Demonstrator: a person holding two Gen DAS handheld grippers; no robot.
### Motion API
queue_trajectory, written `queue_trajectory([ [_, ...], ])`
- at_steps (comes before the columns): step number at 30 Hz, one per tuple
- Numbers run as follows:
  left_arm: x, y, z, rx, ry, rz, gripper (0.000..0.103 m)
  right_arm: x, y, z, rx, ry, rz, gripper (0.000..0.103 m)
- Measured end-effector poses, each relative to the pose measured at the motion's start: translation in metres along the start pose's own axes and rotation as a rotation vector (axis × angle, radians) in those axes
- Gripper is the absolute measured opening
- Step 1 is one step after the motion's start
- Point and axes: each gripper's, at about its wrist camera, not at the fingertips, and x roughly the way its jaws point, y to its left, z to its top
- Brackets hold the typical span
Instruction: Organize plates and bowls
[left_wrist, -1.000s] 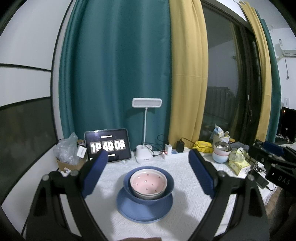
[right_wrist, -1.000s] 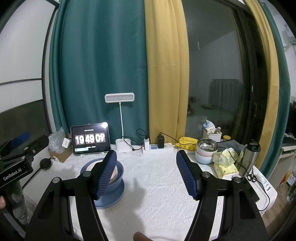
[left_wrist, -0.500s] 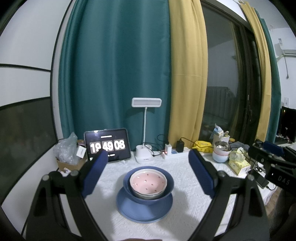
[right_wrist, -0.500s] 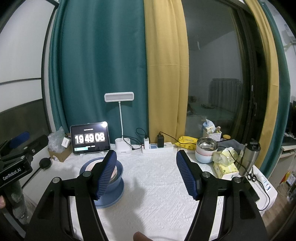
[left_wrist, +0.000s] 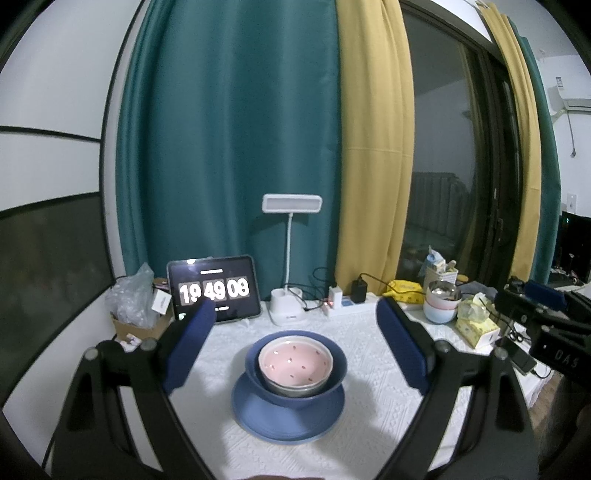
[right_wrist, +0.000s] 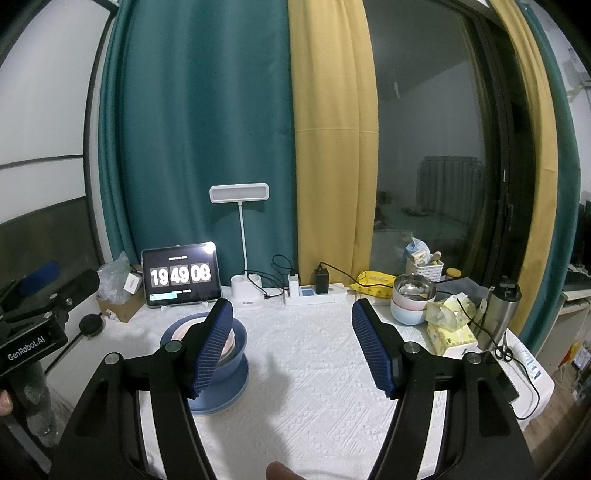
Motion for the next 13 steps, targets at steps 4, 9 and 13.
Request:
queue_trajectory([
  [4, 0.0002, 0.0003, -0.0003, 0.000, 0.000, 0.000, 0.090, 0.0002, 0.0007, -0.0006, 0.000, 0.001, 0.000, 0.070],
  [9, 0.0002, 0.0001, -0.0001, 0.000, 0.000, -0.001, 0.090, -0.0001, 0.0003, -0.0002, 0.000, 0.001, 0.001, 0.070],
  [13, 0.0008, 0.0014, -0.0004, -0.002, 0.004, -0.001, 0.090, 0.0003, 0.0010, -0.0003, 0.000, 0.003, -0.002, 0.070],
])
